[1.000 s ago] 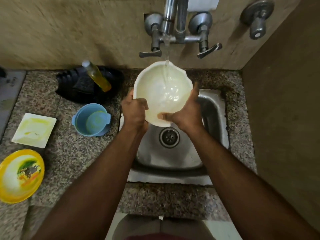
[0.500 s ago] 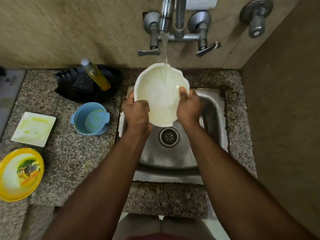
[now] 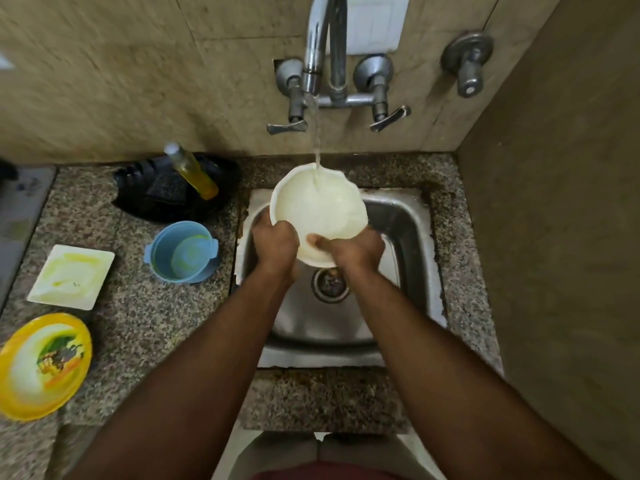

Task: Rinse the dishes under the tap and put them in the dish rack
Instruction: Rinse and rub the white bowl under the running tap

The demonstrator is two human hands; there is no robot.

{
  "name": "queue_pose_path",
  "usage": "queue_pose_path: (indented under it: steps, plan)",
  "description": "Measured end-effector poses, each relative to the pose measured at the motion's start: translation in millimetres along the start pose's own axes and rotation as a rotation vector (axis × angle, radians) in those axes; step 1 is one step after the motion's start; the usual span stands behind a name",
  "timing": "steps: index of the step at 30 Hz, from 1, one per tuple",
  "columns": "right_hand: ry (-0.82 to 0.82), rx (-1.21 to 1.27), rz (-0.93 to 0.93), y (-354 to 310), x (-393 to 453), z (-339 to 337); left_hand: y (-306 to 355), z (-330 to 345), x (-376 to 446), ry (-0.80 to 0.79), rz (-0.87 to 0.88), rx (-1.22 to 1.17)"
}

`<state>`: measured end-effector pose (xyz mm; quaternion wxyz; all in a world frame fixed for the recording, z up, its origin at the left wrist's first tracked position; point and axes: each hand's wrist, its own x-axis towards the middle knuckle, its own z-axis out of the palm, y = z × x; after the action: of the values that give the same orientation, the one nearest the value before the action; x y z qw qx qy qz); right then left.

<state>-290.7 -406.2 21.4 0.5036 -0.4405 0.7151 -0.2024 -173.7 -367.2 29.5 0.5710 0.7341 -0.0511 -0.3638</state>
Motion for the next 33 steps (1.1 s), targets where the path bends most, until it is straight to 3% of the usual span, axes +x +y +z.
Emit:
queue_pose_path:
  steps: [3, 5, 8, 11, 14, 19, 21, 24, 28, 30, 33]
  plan:
    - [0.141, -0.324, -0.218, -12.0, 26.7, -27.2, 6.3, -13.8, -3.5, -0.110, -0.198, 0.146]
    - [0.148, -0.550, -0.401, -27.5, 41.9, -38.5, 9.0, -16.5, -14.8, -0.218, -0.305, 0.203]
    - [0.127, -0.908, -0.610, -40.5, 51.1, -33.1, 11.4, -7.4, -21.8, -0.295, -0.323, 0.112]
    - [0.214, -1.074, -0.591, -38.5, 45.9, -4.6, 19.0, 9.8, -15.8, -0.375, -0.292, 0.015]
    - [0.162, -1.083, -0.471, -32.2, 38.6, 10.8, 21.8, 16.7, -3.9, -0.334, -0.281, 0.023]
    - [-0.311, -1.090, -0.625, -8.1, 29.2, 28.0, 7.9, 10.0, 14.8, -0.276, -0.226, -0.014]
    - [-0.483, -1.002, -0.648, -4.2, 27.0, 28.2, 6.5, 6.2, 11.1, -0.233, -0.251, -0.065]
    - [-0.603, -0.881, -0.713, 3.4, 23.6, 28.2, -2.3, 5.8, 13.9, -0.202, -0.236, -0.075]
    - [-0.789, -0.439, -0.648, 26.1, 8.2, 15.7, -4.3, 5.3, 26.7, -0.118, -0.164, 0.020]
    - [-0.794, -0.330, -0.678, 37.1, 3.4, -0.9, 8.8, 3.4, 21.1, -0.112, -0.133, 0.106]
    - [-0.504, -0.606, -0.915, 40.8, 7.4, -18.1, 22.4, 6.7, 20.8, -0.144, -0.222, 0.107]
